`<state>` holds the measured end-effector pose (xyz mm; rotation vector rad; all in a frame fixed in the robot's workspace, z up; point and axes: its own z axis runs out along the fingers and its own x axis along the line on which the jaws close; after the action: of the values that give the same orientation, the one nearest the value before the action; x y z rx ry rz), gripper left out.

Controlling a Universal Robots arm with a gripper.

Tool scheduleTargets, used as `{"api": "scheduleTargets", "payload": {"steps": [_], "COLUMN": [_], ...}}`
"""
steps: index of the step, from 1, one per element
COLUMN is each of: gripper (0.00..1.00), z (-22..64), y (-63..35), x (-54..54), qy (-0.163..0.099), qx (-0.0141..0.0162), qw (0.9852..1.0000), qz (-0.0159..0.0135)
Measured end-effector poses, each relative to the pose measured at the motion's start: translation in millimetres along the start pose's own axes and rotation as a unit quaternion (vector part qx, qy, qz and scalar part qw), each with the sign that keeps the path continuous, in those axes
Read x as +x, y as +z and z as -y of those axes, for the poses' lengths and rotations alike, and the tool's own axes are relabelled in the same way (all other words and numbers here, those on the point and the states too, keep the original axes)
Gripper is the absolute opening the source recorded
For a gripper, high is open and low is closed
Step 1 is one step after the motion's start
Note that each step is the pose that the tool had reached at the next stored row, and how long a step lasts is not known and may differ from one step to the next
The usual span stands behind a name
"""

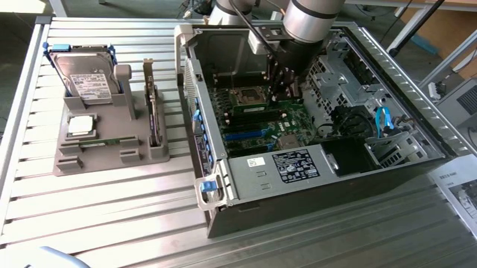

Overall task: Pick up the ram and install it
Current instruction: 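Insert the ram into the slot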

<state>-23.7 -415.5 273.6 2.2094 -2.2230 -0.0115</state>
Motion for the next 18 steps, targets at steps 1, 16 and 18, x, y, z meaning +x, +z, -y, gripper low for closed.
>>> {"api": "scheduleTargets", "payload": {"steps": [1, 16, 18], "gripper": [0.12, 0.12, 0.12], "z": [0.0, 4.8, 5.0], "y": [0.0, 0.3, 0.3], "x": [0.0, 0.0, 0.0], "qy": [0.002, 0.003, 0.003], "qx": [0.0000, 0.0000, 0.0000], "qw": [1.0000, 1.0000, 1.0000], "qz": [0.0000, -0.0003, -0.0003]}}
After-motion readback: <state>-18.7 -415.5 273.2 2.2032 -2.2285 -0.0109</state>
